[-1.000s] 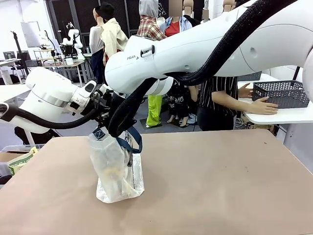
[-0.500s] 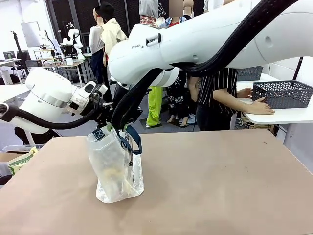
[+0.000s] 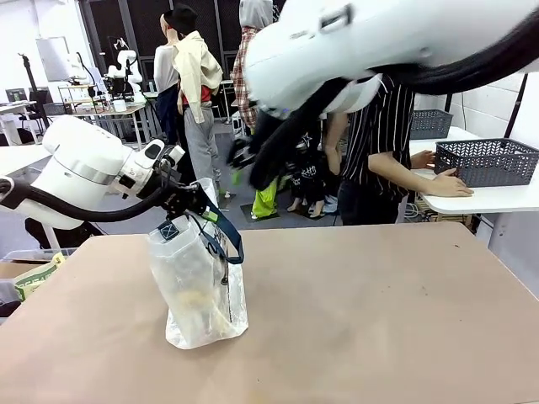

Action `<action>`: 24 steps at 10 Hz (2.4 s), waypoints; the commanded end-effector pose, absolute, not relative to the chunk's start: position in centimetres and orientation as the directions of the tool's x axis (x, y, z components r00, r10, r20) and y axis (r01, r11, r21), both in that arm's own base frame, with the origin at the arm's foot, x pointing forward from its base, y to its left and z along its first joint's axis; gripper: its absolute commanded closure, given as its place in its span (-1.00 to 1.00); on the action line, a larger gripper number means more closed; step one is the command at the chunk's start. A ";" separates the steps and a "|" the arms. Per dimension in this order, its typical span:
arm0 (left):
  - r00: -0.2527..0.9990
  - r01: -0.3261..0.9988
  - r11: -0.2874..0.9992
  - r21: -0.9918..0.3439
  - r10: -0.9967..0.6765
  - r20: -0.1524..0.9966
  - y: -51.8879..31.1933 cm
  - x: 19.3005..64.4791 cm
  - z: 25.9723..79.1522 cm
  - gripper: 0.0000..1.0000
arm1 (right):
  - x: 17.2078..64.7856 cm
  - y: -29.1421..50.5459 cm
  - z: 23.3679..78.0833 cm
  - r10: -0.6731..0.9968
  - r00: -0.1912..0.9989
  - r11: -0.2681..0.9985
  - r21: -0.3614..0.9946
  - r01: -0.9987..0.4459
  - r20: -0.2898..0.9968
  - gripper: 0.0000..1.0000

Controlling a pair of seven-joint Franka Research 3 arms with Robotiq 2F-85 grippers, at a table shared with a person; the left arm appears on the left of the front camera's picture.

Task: Transfer purchased items from the store into the shopping bag.
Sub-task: Move the Reusable shopping bag to the right side of the table.

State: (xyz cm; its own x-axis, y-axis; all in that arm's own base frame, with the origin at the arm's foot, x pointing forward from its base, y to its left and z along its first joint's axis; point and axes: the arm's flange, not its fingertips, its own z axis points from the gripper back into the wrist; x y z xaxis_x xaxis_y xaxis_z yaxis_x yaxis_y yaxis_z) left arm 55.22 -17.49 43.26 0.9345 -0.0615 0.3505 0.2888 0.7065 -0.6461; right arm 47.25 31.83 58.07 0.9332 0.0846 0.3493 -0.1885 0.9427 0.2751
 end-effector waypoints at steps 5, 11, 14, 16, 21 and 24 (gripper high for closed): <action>0.939 0.271 0.762 -0.588 -0.076 0.335 -17.2 55.2 43.3 1.00 | 43.8 4.5 58.8 -0.605 0.756 0.796 0.159 0.584 0.249 -1.00; 0.936 0.296 0.777 -0.556 -0.119 0.331 -16.8 55.6 44.1 1.00 | 41.9 -4.4 54.2 -0.717 0.686 0.696 0.100 0.711 0.122 -1.00; 0.908 0.295 0.834 -0.466 -0.094 0.407 -15.7 54.5 49.0 1.00 | 41.9 -4.4 54.2 -0.717 0.686 0.696 0.100 0.711 0.122 -1.00; 0.912 0.242 0.878 -0.414 -0.060 0.406 -13.3 53.4 52.4 1.00 | 41.9 -4.4 54.2 -0.717 0.686 0.696 0.100 0.711 0.122 -1.00; 0.893 0.028 0.931 -0.364 0.140 0.428 -3.5 50.8 59.0 1.00 | 41.9 -4.4 54.2 -0.717 0.686 0.696 0.100 0.711 0.122 -1.00; 0.929 -0.117 0.973 -0.201 0.178 0.326 2.9 48.4 59.3 1.00 | 41.9 -4.4 54.2 -0.717 0.686 0.696 0.100 0.711 0.122 -1.00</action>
State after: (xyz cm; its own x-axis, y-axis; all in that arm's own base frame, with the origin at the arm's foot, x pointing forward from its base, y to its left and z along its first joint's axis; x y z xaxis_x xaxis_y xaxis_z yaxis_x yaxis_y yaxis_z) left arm 49.88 3.12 58.38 0.9022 0.2019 0.3810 -0.1021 0.9585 -0.2663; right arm 42.08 -4.30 54.27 0.6787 -0.7251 0.1167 0.7148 0.6887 0.1218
